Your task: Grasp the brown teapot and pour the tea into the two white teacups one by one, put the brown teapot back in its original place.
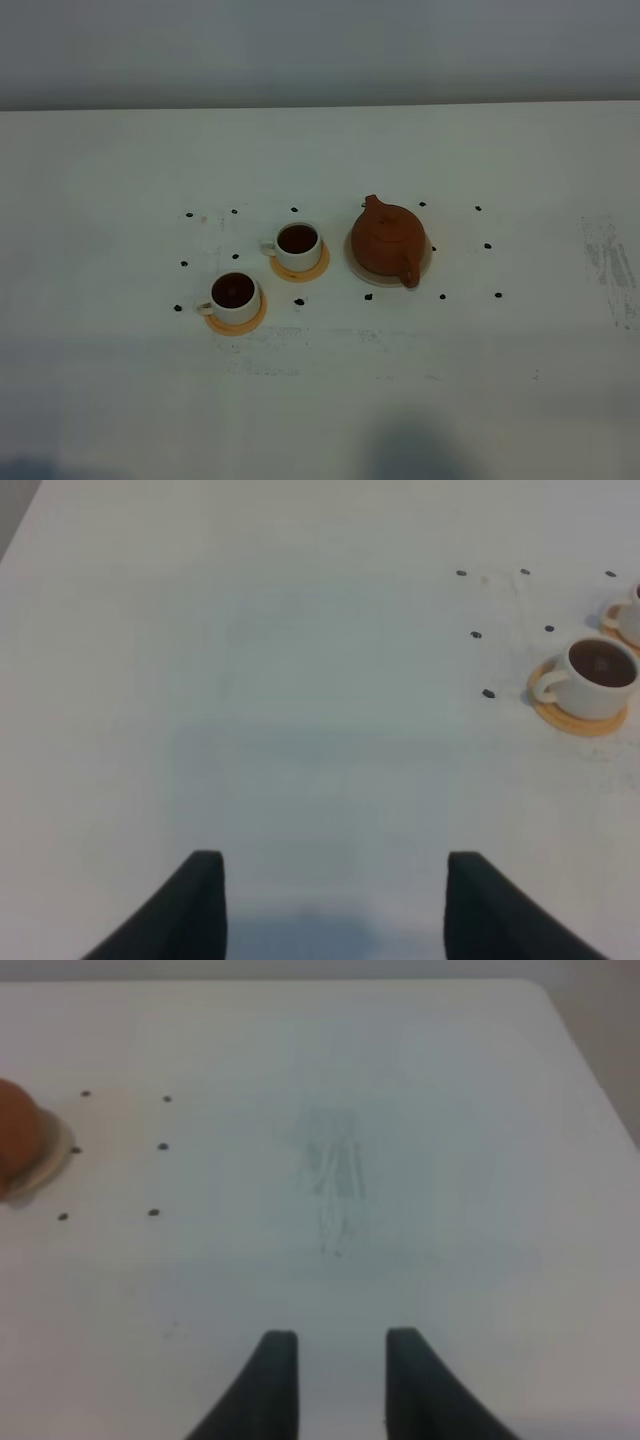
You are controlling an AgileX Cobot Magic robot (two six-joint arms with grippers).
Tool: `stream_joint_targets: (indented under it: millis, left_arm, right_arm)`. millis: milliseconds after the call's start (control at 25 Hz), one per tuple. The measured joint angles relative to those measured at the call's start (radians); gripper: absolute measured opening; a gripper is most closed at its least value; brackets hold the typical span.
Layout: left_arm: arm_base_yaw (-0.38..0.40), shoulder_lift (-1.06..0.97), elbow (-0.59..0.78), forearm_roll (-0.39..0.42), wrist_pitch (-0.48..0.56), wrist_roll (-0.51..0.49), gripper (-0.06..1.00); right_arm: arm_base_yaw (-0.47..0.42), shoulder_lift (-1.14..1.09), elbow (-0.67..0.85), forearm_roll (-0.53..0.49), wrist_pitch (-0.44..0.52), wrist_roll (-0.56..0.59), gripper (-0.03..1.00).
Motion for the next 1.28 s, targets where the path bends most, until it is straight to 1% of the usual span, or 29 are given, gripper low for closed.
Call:
stream_joint_targets:
  millis: [1280]
  left_arm:
    - [0.0, 0.0, 0.0, 0.0, 0.0, 0.0, 0.5]
  right_arm:
    - [0.0, 0.0, 0.0, 0.006, -0.001, -0.016, 0.21]
